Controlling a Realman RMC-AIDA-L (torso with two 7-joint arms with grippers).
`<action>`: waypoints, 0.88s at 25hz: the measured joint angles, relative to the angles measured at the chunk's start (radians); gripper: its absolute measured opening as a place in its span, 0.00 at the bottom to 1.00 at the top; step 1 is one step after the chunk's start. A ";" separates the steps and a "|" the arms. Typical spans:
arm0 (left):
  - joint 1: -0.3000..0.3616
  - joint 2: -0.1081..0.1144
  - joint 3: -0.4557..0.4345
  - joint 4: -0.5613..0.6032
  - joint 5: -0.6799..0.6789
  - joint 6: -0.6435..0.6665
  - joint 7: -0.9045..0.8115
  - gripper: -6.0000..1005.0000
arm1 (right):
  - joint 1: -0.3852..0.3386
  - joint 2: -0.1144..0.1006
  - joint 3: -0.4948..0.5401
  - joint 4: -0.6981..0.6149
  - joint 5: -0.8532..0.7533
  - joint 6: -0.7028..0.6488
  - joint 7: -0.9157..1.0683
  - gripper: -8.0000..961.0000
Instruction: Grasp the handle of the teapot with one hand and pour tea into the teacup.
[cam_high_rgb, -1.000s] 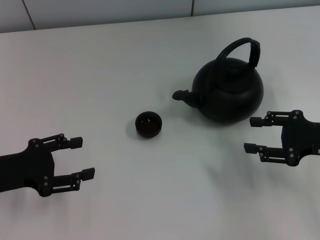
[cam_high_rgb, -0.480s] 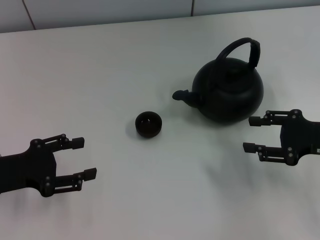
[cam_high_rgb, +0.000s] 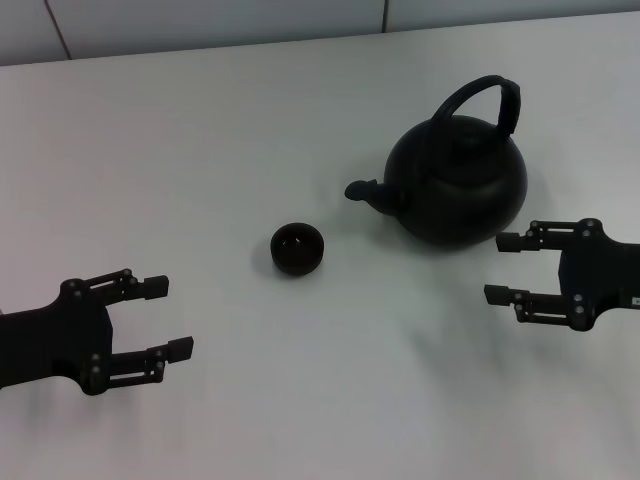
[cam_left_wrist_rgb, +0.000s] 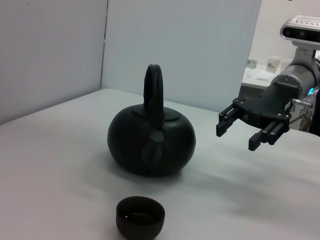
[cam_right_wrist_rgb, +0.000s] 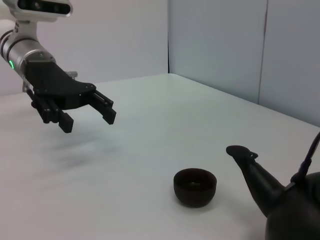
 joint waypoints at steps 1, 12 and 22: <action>0.000 0.000 0.000 0.000 0.000 0.000 0.000 0.80 | 0.000 0.000 0.000 0.000 0.000 0.000 0.000 0.67; 0.000 0.000 0.000 0.000 0.000 0.001 0.000 0.80 | 0.005 0.000 0.000 0.000 -0.001 0.000 -0.002 0.67; -0.003 0.000 0.000 0.000 0.000 0.002 0.000 0.80 | 0.005 0.002 0.000 0.000 -0.002 0.000 -0.007 0.67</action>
